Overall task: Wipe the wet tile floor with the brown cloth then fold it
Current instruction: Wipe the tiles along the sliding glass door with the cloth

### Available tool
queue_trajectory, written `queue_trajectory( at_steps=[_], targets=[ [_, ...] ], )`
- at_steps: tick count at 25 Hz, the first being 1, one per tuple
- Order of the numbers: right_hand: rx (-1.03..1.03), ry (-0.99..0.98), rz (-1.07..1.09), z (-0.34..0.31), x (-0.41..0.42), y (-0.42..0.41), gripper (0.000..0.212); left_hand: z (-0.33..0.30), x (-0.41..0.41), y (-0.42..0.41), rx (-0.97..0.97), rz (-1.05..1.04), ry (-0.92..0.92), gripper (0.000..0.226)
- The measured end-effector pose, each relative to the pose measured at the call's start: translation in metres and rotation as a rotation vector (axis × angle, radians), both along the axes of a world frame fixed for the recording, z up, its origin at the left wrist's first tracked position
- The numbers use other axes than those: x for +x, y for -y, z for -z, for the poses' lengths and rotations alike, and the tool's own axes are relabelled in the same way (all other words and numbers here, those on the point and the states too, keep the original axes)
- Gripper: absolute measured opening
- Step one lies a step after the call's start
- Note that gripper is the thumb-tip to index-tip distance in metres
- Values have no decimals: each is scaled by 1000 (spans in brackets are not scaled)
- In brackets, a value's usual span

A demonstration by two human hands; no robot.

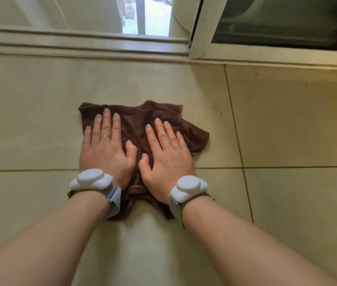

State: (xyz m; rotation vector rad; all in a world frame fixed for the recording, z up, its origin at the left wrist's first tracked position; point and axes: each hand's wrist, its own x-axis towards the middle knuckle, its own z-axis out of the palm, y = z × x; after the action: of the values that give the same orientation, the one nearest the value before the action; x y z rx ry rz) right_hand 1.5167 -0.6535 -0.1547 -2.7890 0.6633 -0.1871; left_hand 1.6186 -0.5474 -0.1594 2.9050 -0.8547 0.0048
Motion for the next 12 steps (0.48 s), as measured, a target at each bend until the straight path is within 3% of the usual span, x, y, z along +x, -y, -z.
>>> queue_trajectory(
  at_steps=[6,12],
  targets=[
    [-27,-66,73,-5,-91,57,73,-4,-78,33,-20,89,-2,76],
    [-55,-146,184,-10,-142,159,75,-5,-120,141,-37,218,-25,75]
  ],
)
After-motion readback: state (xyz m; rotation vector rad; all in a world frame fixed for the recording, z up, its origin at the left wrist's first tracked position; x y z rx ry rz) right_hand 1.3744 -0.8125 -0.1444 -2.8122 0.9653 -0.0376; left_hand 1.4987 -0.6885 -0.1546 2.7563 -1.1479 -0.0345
